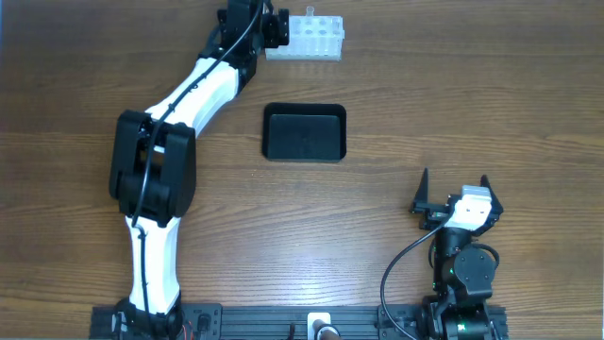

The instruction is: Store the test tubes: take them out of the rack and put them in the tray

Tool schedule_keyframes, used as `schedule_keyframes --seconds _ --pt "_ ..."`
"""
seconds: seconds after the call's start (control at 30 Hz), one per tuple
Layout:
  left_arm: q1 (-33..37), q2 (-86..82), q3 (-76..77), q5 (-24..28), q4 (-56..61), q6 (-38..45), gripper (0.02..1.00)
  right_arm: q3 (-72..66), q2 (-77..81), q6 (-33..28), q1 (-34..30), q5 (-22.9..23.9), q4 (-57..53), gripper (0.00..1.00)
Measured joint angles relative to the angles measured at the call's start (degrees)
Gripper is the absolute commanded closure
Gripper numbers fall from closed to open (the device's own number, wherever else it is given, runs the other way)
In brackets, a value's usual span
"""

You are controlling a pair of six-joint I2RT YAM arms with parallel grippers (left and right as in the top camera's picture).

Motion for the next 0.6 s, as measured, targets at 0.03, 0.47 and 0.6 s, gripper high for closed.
schedule_keyframes --seconds 0.03,0.47,0.6 --pt "0.0 0.2 0.0 0.0 0.0 -0.1 0.128 0.0 0.0 0.0 0.0 0.0 0.0 0.009" --pt "-0.5 0.8 0.0 -0.2 2.2 -0.2 0.207 0.0 0.0 0.0 0.0 0.0 0.0 0.007" --pt "-0.9 1.0 0.0 -0.2 3.0 -0.2 0.244 0.0 0.0 0.0 0.0 0.0 0.0 0.009"
